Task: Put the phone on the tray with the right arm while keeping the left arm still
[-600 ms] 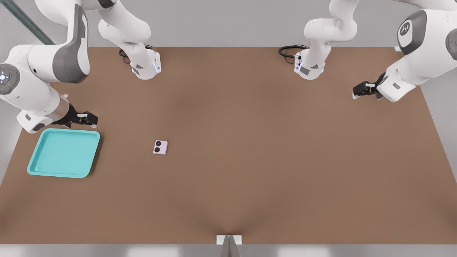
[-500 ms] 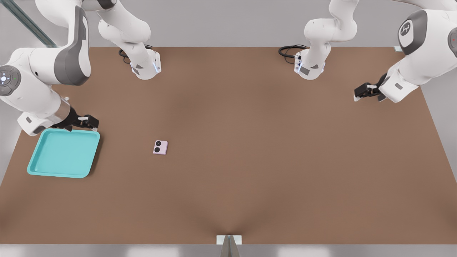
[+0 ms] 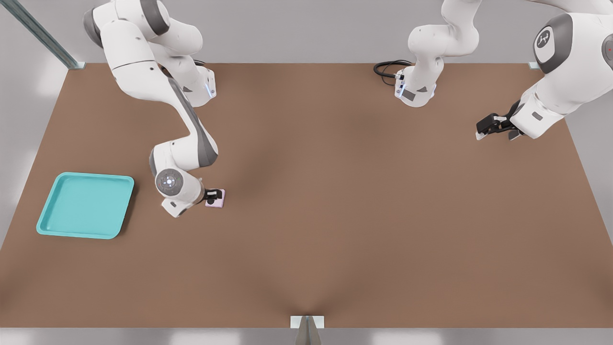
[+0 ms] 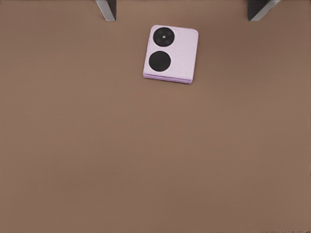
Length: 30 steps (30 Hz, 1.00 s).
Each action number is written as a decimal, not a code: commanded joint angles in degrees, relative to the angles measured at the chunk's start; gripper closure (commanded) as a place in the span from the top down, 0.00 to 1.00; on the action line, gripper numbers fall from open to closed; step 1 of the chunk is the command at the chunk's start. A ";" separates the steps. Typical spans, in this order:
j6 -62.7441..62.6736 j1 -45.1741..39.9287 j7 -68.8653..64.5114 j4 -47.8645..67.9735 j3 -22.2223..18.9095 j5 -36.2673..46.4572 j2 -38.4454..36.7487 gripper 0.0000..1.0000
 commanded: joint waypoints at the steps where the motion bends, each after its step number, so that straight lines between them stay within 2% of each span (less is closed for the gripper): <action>1: 8.75 0.03 29.44 -0.33 0.43 -0.03 1.22 1.00; 3: 9.01 -0.14 30.24 -1.30 0.43 0.06 1.75 1.00; 9: 22.45 -1.02 28.13 -12.64 1.40 -0.29 1.13 1.00; 13: 26.58 -1.55 27.78 -13.96 1.40 -5.12 3.07 1.00; 25: 30.19 -3.05 25.23 -16.42 1.31 -5.56 5.97 1.00; 28: 29.93 -3.05 25.23 -16.51 1.40 -5.56 5.62 0.88; 30: 29.84 -3.05 25.23 -16.51 1.40 -5.56 5.62 0.87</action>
